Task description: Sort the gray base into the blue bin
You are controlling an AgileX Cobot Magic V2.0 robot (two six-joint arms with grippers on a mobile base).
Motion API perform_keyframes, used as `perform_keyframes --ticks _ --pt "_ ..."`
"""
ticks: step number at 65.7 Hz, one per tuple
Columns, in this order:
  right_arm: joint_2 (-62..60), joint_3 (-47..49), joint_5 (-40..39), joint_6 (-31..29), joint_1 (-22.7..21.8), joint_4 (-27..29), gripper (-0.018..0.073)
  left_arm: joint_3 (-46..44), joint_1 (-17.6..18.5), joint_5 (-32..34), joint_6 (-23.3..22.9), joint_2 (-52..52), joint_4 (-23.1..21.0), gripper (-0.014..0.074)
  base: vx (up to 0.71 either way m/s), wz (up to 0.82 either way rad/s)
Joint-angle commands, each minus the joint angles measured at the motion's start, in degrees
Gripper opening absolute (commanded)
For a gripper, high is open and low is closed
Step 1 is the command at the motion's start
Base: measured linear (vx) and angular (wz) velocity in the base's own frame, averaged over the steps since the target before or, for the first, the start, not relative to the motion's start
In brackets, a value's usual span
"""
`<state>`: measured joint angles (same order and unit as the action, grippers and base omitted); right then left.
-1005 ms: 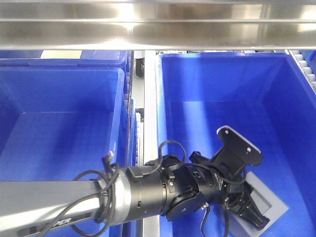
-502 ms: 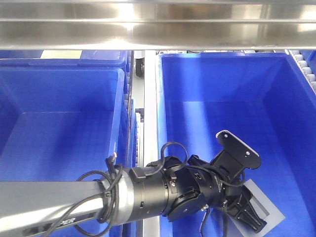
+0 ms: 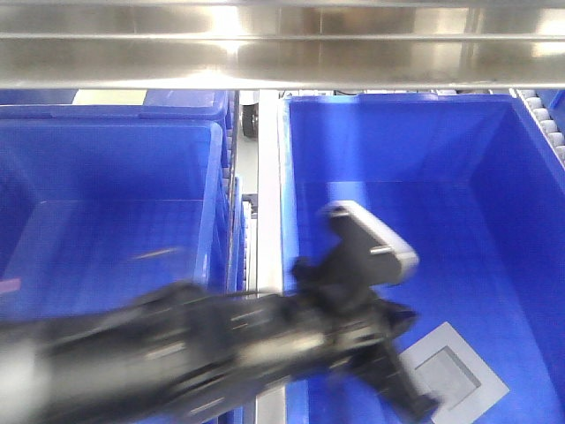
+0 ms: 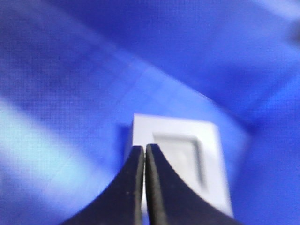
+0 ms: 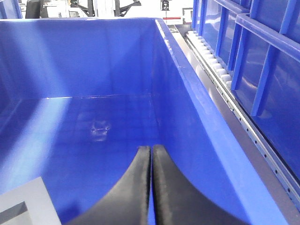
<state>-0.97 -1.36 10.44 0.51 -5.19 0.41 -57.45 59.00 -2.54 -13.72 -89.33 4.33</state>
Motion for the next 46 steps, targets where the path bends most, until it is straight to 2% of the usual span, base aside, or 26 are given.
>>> perform_keyframes --ticks 1,31,41,46 --pt "0.8 -0.3 -1.9 -0.5 0.0 -0.4 -0.0005 4.8 0.2 5.2 -0.6 9.5 -0.4 -0.0006 0.0 0.0" --pt "0.8 -0.3 -1.9 -0.5 0.0 -0.4 -0.0005 30.2 0.1 4.8 -0.5 43.7 -0.2 -0.0006 0.0 0.0" --pt "0.8 -0.3 -1.9 -0.5 0.0 -0.4 -0.0005 34.8 0.1 1.8 -0.5 54.5 -0.1 -0.0006 0.0 0.0" --pt "0.8 -0.3 -1.9 -0.5 0.0 -0.4 -0.0005 36.0 0.1 -1.5 -0.4 60.5 1.5 -0.0006 0.0 0.0"
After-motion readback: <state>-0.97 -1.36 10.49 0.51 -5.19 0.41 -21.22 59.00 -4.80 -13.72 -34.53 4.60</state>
